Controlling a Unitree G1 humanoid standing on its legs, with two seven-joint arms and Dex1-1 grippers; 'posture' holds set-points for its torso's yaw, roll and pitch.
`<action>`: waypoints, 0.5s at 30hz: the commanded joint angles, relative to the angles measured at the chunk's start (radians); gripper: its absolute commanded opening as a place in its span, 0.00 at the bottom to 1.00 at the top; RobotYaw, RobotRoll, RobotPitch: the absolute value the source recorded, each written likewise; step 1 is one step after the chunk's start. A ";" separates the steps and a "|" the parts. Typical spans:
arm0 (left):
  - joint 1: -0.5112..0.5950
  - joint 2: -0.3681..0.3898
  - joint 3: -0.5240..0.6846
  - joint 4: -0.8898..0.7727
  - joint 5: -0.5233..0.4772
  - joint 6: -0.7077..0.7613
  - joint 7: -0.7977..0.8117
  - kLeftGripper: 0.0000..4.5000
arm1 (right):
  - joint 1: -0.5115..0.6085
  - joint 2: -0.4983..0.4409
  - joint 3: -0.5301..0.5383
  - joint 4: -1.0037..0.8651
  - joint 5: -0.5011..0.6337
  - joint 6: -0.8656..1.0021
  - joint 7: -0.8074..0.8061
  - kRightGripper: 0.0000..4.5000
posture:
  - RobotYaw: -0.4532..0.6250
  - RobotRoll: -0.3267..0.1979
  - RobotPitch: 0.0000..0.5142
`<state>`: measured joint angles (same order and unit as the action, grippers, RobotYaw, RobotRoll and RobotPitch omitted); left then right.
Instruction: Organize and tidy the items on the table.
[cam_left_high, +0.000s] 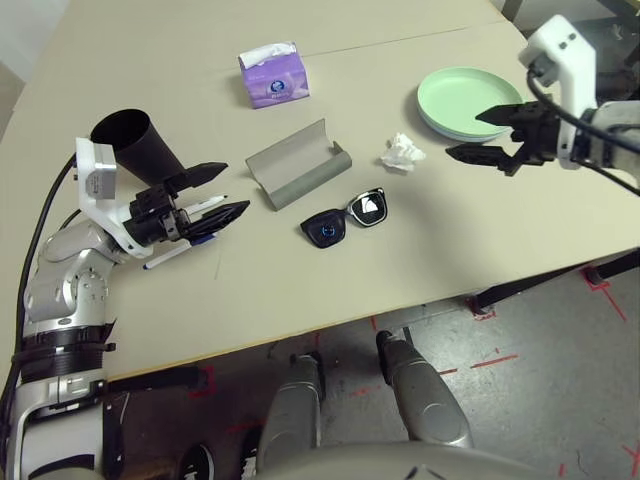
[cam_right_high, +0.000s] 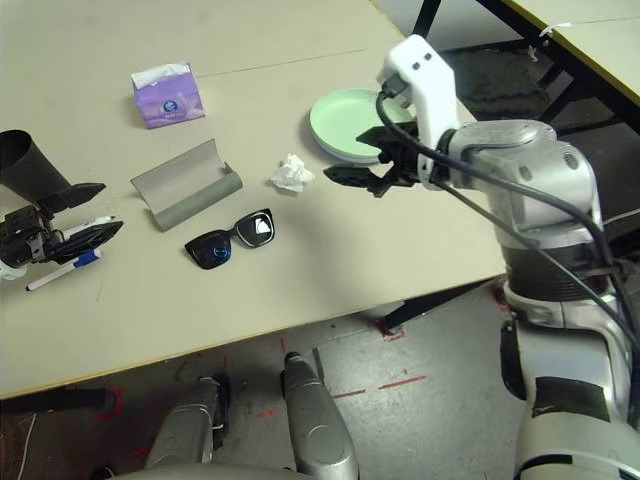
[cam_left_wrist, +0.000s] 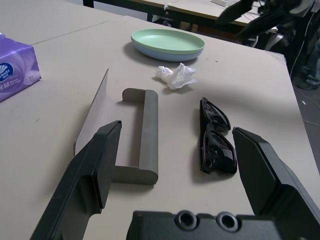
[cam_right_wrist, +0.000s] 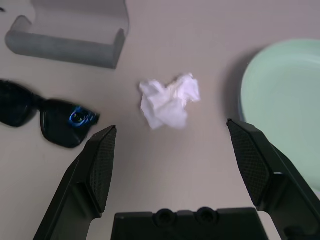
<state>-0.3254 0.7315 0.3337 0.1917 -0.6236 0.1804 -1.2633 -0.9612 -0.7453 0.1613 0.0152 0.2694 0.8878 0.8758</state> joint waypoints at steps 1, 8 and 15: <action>0.023 0.008 0.002 -0.021 0.000 0.004 -0.003 1.00 | -0.002 0.030 0.049 0.050 -0.051 -0.093 0.003 1.00 | 0.23 0.62 0.52; 0.034 0.014 0.006 -0.034 0.000 0.007 -0.003 1.00 | 0.054 0.073 0.090 0.121 -0.117 -0.218 0.022 1.00 | 0.24 0.62 0.52; 0.036 0.019 0.007 -0.036 0.000 0.010 -0.002 1.00 | 0.093 0.125 0.098 0.202 -0.162 -0.309 0.017 1.00 | 0.24 0.62 0.53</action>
<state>-0.3065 0.7352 0.3340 0.1678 -0.6235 0.1837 -1.2611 -0.8861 -0.6276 0.2422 0.1987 0.1252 0.6070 0.8905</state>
